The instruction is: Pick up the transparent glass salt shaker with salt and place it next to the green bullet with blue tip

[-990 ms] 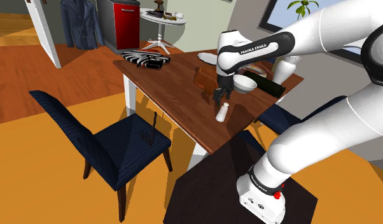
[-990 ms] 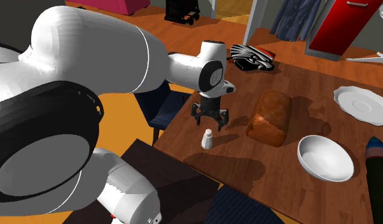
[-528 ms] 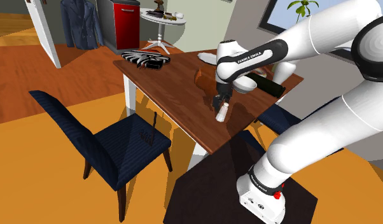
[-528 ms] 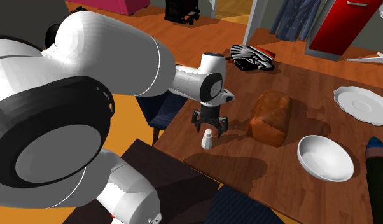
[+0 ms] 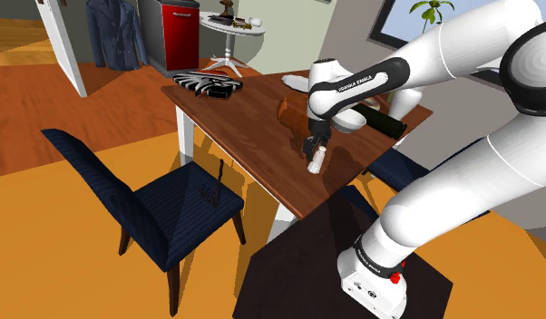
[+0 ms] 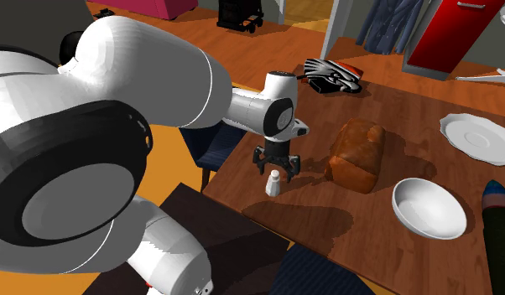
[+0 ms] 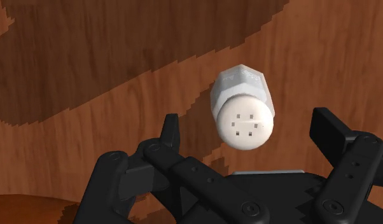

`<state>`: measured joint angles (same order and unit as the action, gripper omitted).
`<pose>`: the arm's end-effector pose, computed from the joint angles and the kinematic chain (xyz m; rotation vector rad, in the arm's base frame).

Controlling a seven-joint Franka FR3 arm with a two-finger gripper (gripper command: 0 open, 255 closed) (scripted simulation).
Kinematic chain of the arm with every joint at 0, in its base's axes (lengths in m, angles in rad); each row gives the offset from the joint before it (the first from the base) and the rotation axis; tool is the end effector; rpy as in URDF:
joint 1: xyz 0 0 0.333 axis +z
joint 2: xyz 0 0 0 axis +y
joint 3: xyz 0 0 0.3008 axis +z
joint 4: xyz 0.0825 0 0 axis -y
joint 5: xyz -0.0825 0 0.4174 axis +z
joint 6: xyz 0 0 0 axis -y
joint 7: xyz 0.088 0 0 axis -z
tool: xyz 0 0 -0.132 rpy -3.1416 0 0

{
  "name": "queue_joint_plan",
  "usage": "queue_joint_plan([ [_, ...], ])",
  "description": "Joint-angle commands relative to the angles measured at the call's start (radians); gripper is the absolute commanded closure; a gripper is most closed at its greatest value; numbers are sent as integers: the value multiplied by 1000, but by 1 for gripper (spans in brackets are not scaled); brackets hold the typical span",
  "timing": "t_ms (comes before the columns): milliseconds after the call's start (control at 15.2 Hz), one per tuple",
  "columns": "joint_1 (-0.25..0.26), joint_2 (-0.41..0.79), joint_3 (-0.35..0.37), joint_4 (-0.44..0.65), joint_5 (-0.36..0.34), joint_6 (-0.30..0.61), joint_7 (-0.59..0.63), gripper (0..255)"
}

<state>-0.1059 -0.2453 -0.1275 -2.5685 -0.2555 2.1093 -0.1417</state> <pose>0.4127 -0.1123 0.2724 2.9869 0.1053 -0.3613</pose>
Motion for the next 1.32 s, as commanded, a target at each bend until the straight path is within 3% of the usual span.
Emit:
queue_joint_plan([
  [0,0,0,0,0,0,0,0,255],
  [594,0,0,0,0,0,0,0,255],
  [1254,4,-84,8,69,14,-151,-24,255],
])
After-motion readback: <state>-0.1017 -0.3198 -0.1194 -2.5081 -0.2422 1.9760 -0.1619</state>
